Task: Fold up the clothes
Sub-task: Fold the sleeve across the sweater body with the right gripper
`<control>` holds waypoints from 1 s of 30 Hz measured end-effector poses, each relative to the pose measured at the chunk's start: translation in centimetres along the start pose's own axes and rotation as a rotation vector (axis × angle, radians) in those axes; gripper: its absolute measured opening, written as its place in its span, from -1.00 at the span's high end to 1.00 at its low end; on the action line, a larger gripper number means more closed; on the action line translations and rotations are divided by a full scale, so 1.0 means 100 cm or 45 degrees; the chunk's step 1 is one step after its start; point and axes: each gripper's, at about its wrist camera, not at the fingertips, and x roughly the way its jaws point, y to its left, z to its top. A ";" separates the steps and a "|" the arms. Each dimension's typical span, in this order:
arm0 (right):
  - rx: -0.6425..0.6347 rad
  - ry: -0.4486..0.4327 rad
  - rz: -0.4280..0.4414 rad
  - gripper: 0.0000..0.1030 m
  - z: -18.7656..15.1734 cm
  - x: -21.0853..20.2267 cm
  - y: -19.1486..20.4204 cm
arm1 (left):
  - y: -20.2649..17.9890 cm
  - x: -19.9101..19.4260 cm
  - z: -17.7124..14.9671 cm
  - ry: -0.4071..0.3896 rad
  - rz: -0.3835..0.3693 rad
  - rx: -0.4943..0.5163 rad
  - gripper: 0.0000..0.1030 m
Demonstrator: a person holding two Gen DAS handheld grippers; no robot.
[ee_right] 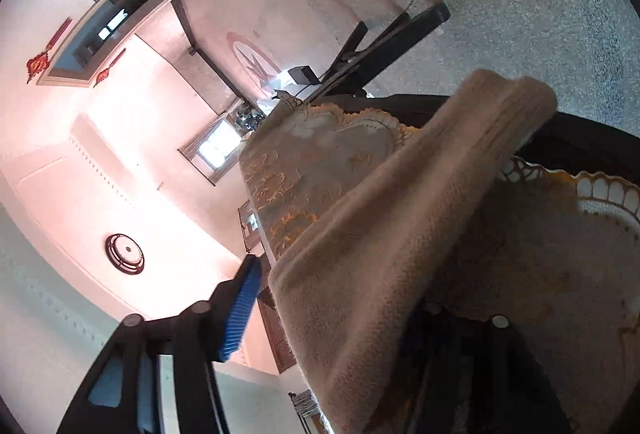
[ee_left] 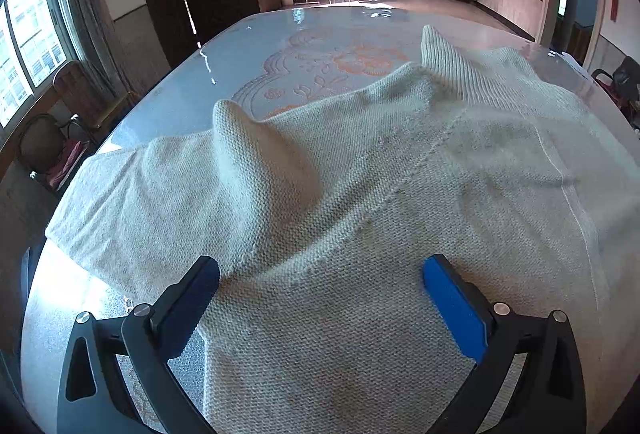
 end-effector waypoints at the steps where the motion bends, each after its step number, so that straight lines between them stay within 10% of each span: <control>1: -0.037 -0.016 -0.004 0.84 -0.001 0.001 0.005 | 0.001 0.000 -0.001 0.001 -0.002 -0.002 -1.00; 12: -0.766 -0.207 -0.305 0.89 -0.066 -0.011 0.117 | 0.013 -0.001 -0.001 0.003 -0.012 -0.009 -1.00; 25: -2.281 -0.057 -0.772 0.90 -0.421 0.171 0.156 | 0.023 0.003 -0.004 0.013 -0.054 -0.041 -1.00; 30: -2.867 0.270 -1.036 0.84 -0.532 0.258 -0.005 | 0.030 0.005 -0.004 0.015 -0.071 -0.057 -1.00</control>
